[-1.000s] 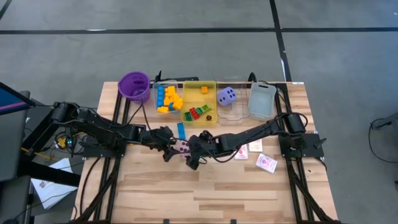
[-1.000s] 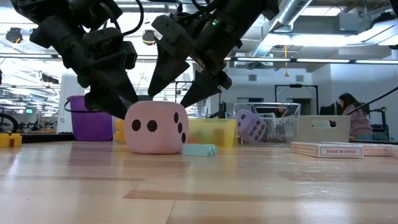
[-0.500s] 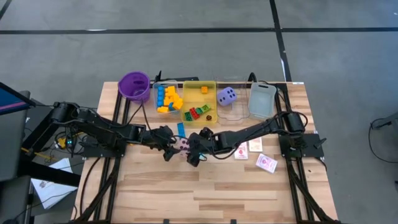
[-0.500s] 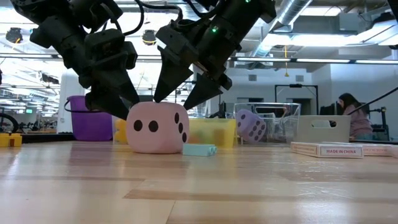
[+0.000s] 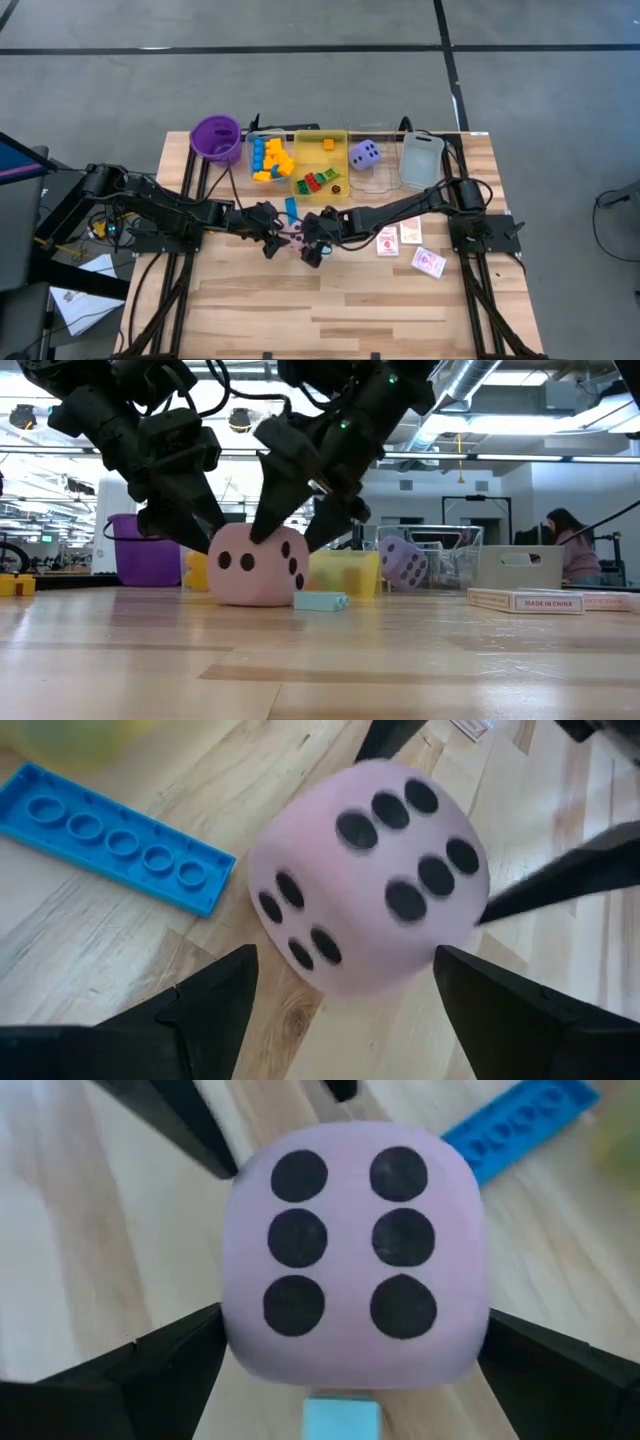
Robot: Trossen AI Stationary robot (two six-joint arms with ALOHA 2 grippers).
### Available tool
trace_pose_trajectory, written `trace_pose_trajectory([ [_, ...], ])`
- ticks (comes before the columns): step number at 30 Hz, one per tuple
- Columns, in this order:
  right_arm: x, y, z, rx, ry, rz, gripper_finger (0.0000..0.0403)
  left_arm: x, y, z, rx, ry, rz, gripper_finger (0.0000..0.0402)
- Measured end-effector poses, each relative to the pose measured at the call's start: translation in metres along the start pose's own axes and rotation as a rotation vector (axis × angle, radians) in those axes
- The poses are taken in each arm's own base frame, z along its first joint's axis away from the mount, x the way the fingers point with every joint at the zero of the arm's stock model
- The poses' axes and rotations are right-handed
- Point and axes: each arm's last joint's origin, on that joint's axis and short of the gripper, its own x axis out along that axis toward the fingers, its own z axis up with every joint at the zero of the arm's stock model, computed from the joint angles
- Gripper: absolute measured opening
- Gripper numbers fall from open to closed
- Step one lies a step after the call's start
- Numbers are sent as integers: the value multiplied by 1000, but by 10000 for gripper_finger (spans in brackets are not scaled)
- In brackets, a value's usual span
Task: Pick & Place Toys
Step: Put the pink dice into the right transparent bin
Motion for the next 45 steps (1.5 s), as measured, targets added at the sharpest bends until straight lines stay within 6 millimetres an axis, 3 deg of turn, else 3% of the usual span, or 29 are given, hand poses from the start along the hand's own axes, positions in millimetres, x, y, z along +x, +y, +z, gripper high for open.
trace_pose_trajectory([
  [6, 14, 3, -6, 30, 32, 24, 400, 0, -1, 1, -1, -10, -2, 296],
  [13, 14, 2, -6, 95, 41, 17, 396, 0, -1, 1, -3, -15, -6, 296],
  [24, 12, -2, 11, 234, 19, 29, 322, -4, -2, 4, -1, -32, -20, 296],
  [30, 8, 1, 21, 252, -13, 45, 324, -28, -6, 14, -15, -111, -86, 296],
  [45, -17, 1, 62, 247, -73, 52, 323, -128, -4, 36, 58, -491, -342, 296],
])
